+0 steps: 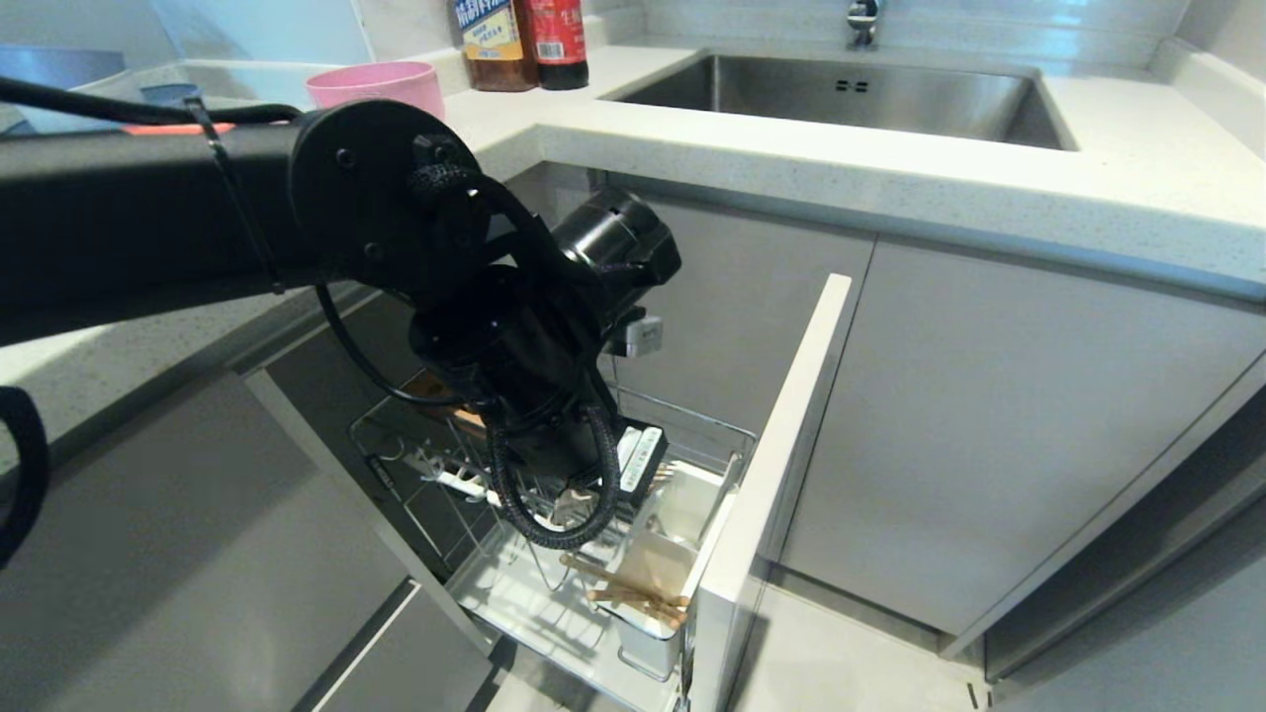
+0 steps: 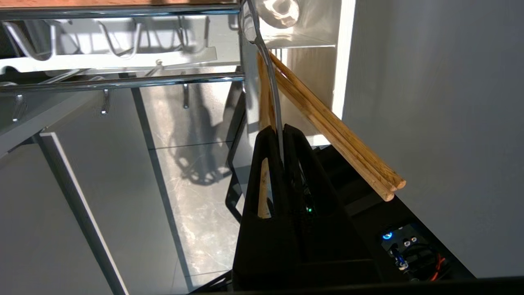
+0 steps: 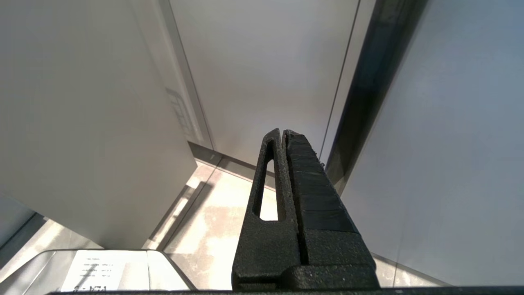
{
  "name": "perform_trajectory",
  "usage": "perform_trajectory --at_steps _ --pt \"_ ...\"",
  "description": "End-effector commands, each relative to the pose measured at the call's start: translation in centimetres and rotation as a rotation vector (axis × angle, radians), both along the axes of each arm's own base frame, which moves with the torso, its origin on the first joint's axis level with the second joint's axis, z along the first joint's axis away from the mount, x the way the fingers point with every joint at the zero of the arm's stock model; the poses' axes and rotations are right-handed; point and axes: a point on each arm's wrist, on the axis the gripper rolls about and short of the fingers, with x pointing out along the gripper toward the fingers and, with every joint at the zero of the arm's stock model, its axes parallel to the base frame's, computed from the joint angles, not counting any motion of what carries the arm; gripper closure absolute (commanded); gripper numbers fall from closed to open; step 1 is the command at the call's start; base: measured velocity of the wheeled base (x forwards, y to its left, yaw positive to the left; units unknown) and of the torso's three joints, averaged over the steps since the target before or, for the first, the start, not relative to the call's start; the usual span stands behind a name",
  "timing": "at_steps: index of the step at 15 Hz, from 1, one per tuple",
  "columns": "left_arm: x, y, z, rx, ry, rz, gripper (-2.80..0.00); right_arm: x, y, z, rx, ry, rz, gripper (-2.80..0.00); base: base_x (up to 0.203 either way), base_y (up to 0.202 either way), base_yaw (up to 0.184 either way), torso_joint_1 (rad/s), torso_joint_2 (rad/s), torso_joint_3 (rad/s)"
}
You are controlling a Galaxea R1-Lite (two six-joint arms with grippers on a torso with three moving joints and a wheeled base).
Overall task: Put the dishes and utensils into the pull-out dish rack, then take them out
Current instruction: Pick up the fork and place it in the cupboard
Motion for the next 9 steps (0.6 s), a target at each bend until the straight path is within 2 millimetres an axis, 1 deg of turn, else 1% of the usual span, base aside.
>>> perform_trajectory --at_steps 1,9 --pt "-0.15 -0.40 -0.37 0.013 0.012 -0.009 0.00 0.01 0.00 -0.04 0.000 0.002 0.001 0.00 0.000 0.000 0.000 0.000 0.00 0.000" --pt "-1.00 -0.99 -0.85 0.050 0.045 -0.038 0.00 0.01 0.00 -0.04 0.000 0.002 0.000 0.00 0.000 0.000 0.000 0.000 0.00 0.000"
